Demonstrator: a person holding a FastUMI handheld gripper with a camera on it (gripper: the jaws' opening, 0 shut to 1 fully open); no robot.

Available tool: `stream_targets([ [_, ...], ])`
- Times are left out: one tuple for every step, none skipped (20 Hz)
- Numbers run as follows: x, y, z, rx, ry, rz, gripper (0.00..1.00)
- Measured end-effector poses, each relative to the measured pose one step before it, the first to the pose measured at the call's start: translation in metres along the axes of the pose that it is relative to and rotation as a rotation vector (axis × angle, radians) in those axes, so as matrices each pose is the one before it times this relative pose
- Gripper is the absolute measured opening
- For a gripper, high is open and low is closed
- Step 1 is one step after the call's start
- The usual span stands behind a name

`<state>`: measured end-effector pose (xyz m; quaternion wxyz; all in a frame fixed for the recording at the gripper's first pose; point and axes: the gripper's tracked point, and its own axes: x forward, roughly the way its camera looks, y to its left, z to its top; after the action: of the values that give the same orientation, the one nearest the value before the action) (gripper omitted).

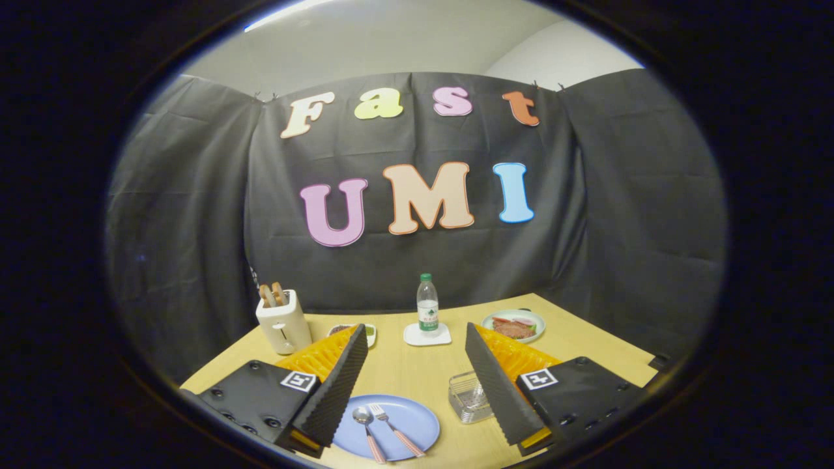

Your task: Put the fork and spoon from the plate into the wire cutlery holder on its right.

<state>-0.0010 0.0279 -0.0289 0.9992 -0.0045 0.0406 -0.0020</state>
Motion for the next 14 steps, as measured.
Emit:
stream_targets([
  [0.00113, 0.00104, -0.00153, -0.00565, 0.00121, -0.00137, 0.97],
  [0.00084, 0.00193, 0.00024, -0.00580, 0.00010, 0.00339, 0.97],
  [0.00086, 0.00108, -0.00191, -0.00760, 0.00204, 0.00388, 0.97],
  [0.00150, 0.00129, -0.00292, -0.00850, 0.00726, 0.00540, 0.97],
  [0.00145, 0.00211, -0.00518, -0.01015, 0.01074, 0.00687, 0.97],
  [0.00087, 0.00224, -0.00516, -0.01261, 0.01352, 0.00978, 0.97],
  [0.00174, 0.00236, -0.00722, -0.01617, 0.01768, 0.00997, 0.97],
  [0.00173, 0.00189, -0.00757, -0.01910, 0.02145, 0.01024, 0.97],
  [0.00204, 0.00360, -0.01011, -0.02224, 0.02558, 0.01505, 0.97],
  [0.00158, 0.00277, -0.01057, -0.02263, 0.03262, 0.01453, 0.97],
  [0.00150, 0.00453, -0.01061, -0.01476, 0.03215, 0.02193, 0.97],
  [0.00150, 0.00522, -0.00902, -0.00381, 0.02624, 0.02197, 0.97],
  [0.00267, 0.00295, -0.00804, -0.00117, 0.02136, 0.01914, 0.97],
  [0.00314, 0.00334, -0.00757, -0.00532, 0.02022, 0.01854, 0.97],
])
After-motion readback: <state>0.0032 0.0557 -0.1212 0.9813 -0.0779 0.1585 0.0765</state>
